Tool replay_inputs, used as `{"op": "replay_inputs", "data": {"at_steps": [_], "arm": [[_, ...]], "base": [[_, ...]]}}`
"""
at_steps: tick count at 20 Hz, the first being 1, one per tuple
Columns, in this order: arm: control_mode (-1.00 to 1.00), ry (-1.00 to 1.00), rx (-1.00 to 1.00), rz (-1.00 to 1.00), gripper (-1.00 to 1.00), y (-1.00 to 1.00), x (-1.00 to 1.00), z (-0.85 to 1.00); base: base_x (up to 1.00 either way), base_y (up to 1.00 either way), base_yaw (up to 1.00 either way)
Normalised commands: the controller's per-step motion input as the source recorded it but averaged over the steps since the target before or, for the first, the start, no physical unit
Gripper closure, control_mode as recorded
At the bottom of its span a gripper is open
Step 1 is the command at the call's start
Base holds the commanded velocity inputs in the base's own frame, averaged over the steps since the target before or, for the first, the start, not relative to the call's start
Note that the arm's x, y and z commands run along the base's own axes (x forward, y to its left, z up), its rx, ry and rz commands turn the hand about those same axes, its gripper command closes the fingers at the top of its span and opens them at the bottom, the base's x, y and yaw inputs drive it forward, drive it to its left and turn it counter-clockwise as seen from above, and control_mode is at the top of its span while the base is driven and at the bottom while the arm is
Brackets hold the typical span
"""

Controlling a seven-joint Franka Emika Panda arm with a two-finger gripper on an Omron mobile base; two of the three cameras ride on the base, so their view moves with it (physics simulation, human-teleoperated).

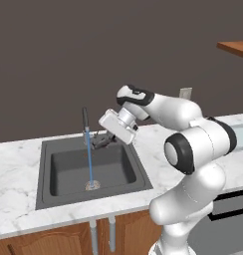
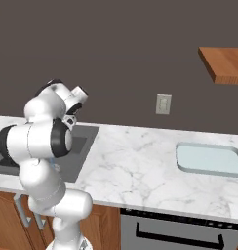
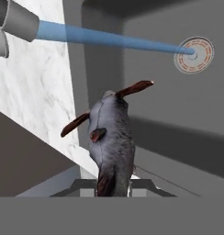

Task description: Take the fish out of the fridge, briefly rinse it in the sink, and place it on the tray next to the sink.

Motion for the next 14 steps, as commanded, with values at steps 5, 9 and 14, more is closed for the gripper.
{"op": "replay_inputs", "data": {"at_steps": [5,9,14], "arm": [[-1.00,0.00,0.00,0.00,1.00,0.25,0.19,-0.19],[-1.00,0.00,0.00,0.00,1.00,0.27,0.39,-0.09],[-1.00,0.00,0.00,0.00,1.00,0.19,0.42,-0.11]], "base": [[0.00,0.00,0.00],[0.00,0.00,0.00],[0.00,0.00,0.00]]}}
